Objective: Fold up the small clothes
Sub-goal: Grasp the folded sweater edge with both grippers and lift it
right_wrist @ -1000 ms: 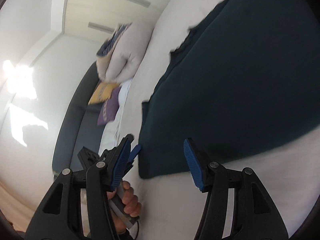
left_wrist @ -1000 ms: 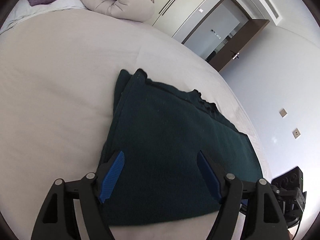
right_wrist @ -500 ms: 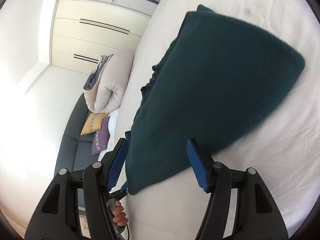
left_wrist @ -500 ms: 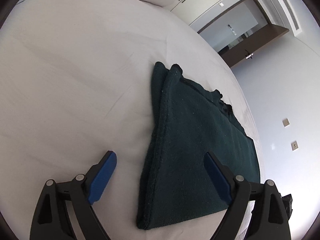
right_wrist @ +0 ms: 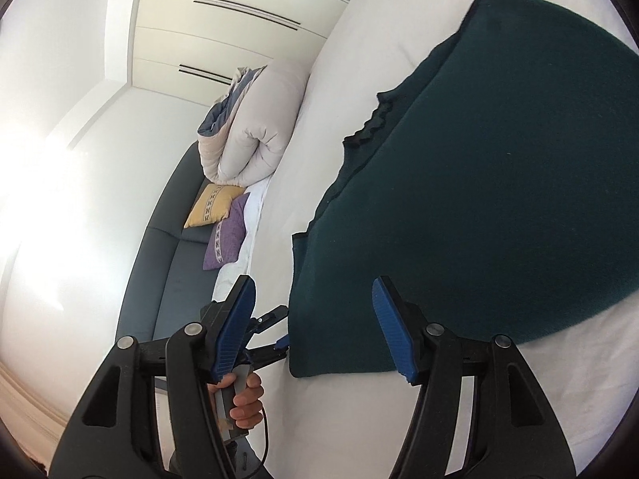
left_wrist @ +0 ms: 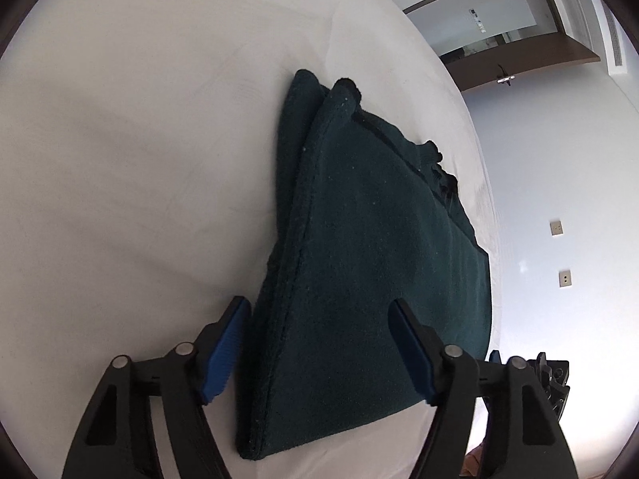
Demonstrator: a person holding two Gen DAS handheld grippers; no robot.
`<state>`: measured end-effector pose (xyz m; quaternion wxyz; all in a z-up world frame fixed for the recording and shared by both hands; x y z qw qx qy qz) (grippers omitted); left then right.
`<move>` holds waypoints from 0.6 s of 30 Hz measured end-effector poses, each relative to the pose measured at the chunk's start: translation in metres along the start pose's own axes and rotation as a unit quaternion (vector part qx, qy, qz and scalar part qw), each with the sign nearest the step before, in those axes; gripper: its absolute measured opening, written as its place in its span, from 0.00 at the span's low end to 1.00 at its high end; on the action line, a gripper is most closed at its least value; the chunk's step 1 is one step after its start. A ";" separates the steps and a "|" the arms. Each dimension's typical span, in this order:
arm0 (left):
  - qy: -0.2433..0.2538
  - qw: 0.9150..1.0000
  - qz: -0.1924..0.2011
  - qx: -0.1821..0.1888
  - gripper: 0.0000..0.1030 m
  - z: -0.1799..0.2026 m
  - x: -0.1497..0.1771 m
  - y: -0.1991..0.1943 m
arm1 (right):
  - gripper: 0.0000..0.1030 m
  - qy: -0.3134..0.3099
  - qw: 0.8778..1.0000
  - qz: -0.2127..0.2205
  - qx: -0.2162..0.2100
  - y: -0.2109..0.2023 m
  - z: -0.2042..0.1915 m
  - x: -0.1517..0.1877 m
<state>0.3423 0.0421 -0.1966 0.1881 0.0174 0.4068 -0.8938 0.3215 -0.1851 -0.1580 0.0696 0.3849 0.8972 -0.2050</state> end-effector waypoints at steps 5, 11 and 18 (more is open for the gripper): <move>0.001 1.000 -0.018 0.004 0.55 0.004 0.006 0.001 | 0.59 -0.024 0.999 -0.032 0.001 0.034 -0.030 0.001; -0.021 0.999 -0.029 0.031 0.13 -0.001 0.012 0.005 | 0.59 -0.017 0.998 -0.058 0.007 0.078 -0.033 0.003; -0.018 0.998 0.009 0.061 0.11 0.024 0.005 -0.020 | 0.63 -0.009 0.996 -0.090 0.020 0.113 -0.019 0.003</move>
Point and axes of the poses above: each gripper's, at about its wrist camera, not at the fingertips, and y roughly the way its jaws point, z to its right, x to its underside, the point moved 10 cm from there along y, roughly the way its jaws point, and after that the axes turned 5 degrees about z, right-handed, at the moved point
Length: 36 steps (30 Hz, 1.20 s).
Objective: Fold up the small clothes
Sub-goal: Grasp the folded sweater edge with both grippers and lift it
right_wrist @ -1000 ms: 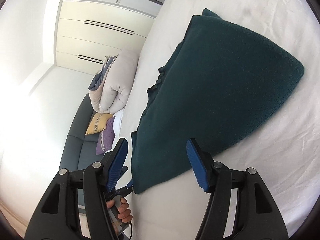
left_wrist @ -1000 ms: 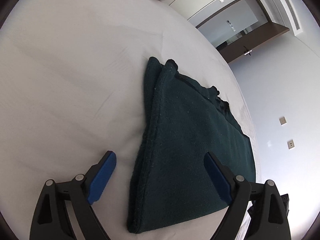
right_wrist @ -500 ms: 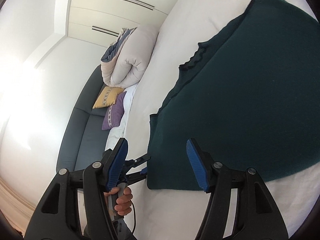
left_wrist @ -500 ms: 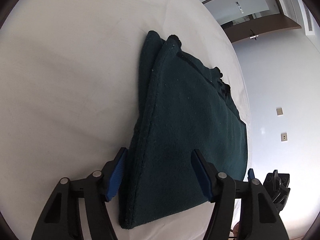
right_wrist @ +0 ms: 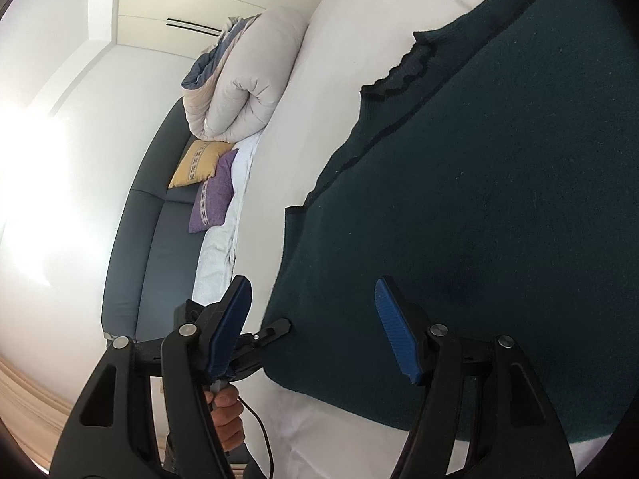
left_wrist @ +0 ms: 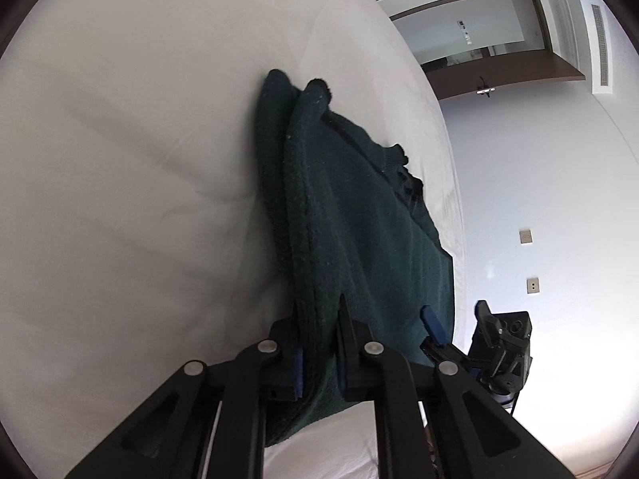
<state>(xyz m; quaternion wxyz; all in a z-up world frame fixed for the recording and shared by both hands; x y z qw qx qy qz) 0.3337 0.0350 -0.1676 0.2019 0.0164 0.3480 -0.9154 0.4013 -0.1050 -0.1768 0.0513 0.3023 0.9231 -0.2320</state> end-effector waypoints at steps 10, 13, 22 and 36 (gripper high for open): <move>0.097 0.995 0.003 0.022 0.10 0.118 0.010 0.018 | 0.67 0.035 0.998 0.002 -0.043 -0.021 0.020 -0.039; 0.130 0.991 -0.012 0.032 0.10 0.158 0.024 0.044 | 0.74 0.064 0.995 0.007 -0.079 -0.039 0.025 -0.054; 0.215 0.971 -0.089 0.049 0.16 0.213 0.102 0.153 | 0.75 0.121 0.984 0.016 -0.126 -0.084 0.057 -0.107; 0.256 0.966 -0.030 0.030 0.39 0.174 0.100 0.103 | 0.77 0.091 0.996 -0.006 -0.020 -0.091 0.088 -0.116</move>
Point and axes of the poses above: each gripper's, at about its wrist camera, not at the fingertips, and y roughly the way its jaws point, z to its right, x to its underside, the point moved 10 cm from there along y, roughly the way its jaws point, and after that the axes turned 5 degrees about z, right-handed, at the moved point
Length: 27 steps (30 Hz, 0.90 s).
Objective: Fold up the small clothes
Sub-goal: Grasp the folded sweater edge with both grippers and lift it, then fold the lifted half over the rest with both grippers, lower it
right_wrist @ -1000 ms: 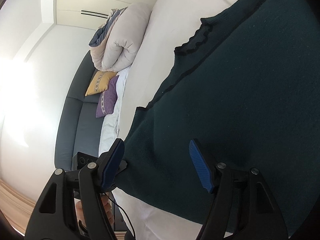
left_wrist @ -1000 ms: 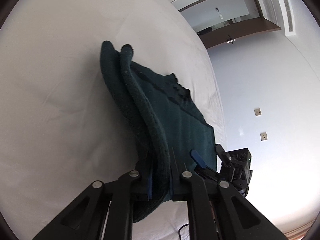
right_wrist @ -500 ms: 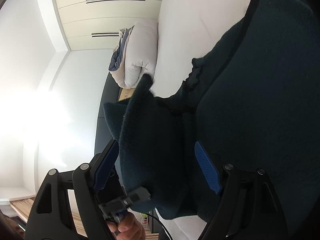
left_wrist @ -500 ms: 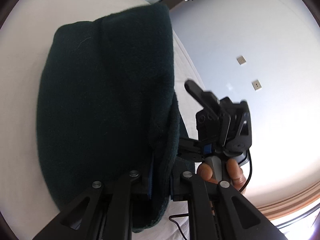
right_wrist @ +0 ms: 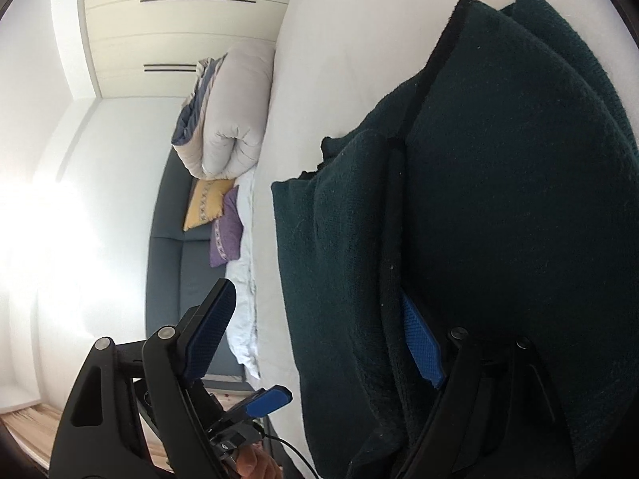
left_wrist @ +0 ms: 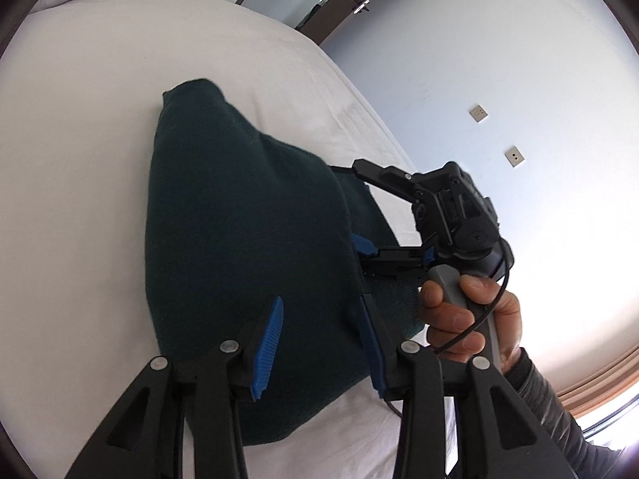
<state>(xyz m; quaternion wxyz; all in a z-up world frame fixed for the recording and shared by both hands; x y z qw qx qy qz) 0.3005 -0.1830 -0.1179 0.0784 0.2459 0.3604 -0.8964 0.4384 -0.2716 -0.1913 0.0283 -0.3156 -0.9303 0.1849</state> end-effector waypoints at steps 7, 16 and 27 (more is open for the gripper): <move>0.016 0.999 -0.040 -0.015 0.39 -0.002 0.042 0.025 | 0.21 -0.057 0.992 -0.026 0.112 0.013 0.011 0.013; 0.035 0.999 -0.038 -0.007 0.39 0.014 0.043 0.018 | 0.11 -0.137 0.980 0.007 0.147 -0.026 0.002 0.004; 0.054 0.997 -0.059 -0.002 0.43 0.019 0.061 0.022 | 0.11 -0.093 0.981 0.046 0.163 -0.116 0.062 -0.044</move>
Point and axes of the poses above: each gripper's, at about its wrist camera, not at the fingertips, and y roughly the way its jaws point, z to its right, x to its underside, the point moved 10 cm from there along y, roughly the way its jaws point, and after that the axes turned 5 degrees about z, right-handed, at the moved point
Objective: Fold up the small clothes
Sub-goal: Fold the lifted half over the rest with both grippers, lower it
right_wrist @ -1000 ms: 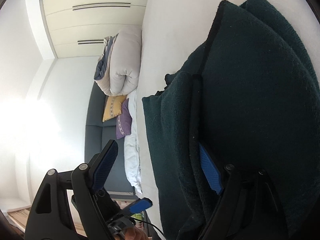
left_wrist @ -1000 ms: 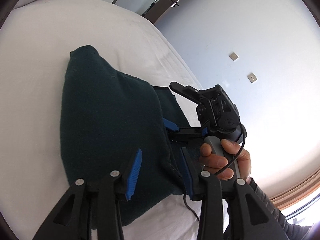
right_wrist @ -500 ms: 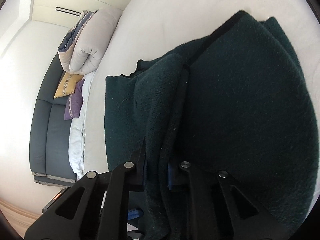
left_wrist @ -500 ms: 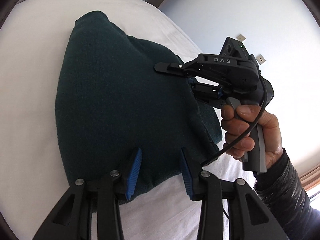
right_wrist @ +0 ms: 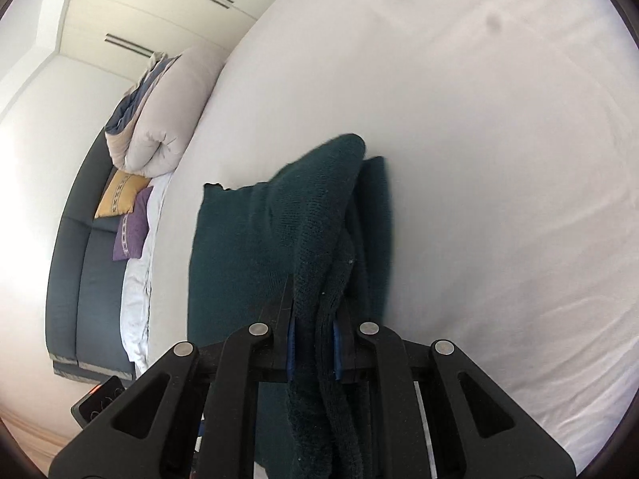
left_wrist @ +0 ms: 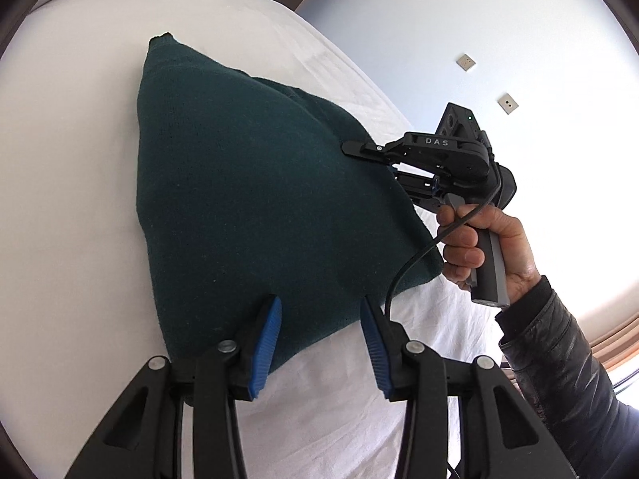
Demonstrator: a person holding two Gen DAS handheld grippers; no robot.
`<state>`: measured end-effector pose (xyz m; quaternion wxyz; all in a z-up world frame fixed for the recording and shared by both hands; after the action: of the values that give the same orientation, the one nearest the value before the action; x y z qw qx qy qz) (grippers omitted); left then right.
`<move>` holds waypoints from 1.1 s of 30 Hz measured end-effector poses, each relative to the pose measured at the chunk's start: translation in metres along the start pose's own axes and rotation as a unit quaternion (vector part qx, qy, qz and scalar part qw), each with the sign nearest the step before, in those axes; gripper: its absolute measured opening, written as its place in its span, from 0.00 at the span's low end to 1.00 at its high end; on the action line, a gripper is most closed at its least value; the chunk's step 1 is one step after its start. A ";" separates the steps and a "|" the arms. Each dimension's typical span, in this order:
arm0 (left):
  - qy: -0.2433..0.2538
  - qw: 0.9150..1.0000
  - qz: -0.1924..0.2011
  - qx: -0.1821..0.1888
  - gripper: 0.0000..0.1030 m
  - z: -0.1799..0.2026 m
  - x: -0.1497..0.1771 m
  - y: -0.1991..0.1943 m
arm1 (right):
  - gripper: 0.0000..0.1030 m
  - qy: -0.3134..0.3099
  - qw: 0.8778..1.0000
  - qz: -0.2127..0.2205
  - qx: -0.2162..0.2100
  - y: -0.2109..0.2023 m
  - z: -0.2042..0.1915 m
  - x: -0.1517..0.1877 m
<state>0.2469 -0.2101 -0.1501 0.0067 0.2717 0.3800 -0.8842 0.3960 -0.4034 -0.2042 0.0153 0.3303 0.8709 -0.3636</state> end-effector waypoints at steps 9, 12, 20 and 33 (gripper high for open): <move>-0.002 1.000 0.016 -0.012 0.43 -0.009 -0.008 -0.006 | 0.22 0.049 0.998 0.022 -0.030 -0.021 0.017 0.016; -0.002 1.000 0.022 -0.014 0.46 -0.013 -0.006 -0.013 | 0.27 0.012 0.998 0.052 0.034 -0.054 0.022 0.028; 0.026 0.998 0.028 -0.049 0.46 -0.012 -0.012 -0.017 | 0.26 -0.090 0.994 0.063 -0.023 -0.111 -0.048 0.075; 0.050 0.994 0.018 -0.098 0.47 -0.002 -0.017 -0.001 | 0.22 -0.011 0.996 0.056 -0.074 -0.099 0.014 0.113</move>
<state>0.2626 -0.2117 -0.1423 0.0303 0.3201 0.4596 -0.8279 0.2461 -0.3999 -0.1829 0.0696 0.3726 0.8752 -0.3006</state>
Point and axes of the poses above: each gripper's, at about its wrist camera, not at the fingertips, and y roughly the way its jaws point, z to its right, x to its underside, the point moved 10 cm from there along y, roughly the way its jaws point, and after that the axes turned 5 degrees about z, right-handed, at the moved point
